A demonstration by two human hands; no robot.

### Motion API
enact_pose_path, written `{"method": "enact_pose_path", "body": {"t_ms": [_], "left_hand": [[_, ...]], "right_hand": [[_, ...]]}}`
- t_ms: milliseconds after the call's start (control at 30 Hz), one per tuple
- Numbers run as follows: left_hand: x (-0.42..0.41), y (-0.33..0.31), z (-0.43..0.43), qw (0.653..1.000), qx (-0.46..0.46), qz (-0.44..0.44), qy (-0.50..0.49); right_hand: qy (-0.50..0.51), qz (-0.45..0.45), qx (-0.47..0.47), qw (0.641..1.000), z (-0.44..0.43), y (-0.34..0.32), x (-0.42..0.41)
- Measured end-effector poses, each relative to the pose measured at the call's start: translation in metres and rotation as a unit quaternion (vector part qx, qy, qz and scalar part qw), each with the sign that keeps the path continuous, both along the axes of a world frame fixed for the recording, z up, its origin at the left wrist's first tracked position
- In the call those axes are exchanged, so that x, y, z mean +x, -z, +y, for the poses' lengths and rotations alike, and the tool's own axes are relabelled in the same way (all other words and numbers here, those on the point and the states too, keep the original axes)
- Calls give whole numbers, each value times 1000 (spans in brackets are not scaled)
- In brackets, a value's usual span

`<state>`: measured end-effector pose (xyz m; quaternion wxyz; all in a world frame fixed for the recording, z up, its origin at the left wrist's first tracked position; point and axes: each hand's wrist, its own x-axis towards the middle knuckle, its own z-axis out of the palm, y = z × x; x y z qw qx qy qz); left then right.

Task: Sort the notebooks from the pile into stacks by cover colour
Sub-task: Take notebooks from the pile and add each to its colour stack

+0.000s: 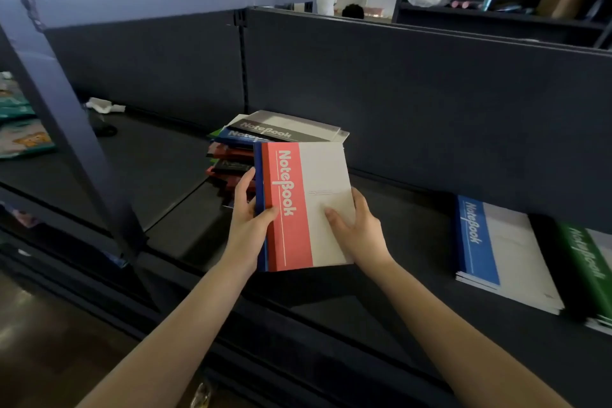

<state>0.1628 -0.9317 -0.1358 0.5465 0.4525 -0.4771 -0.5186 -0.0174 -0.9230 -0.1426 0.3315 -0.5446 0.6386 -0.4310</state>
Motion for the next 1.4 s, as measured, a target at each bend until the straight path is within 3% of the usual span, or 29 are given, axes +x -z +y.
{"method": "enact_pose_path", "body": {"t_ms": [333,500,933,1400], "left_hand": [[-97,3,0,994,-16,3,112],[-149,-1,10,984,29,76,161],[-311,1,68,947,51,68,309],[-454,9,137,932,51,66,353]], "right_hand": [[139,0,-45,989,43,-7,-87],[214,-16,-67,974,73,-8,-129],[371,-26,-87,924,177,-4,-261],[459,-21,-78,885,272,8,-384]]}}
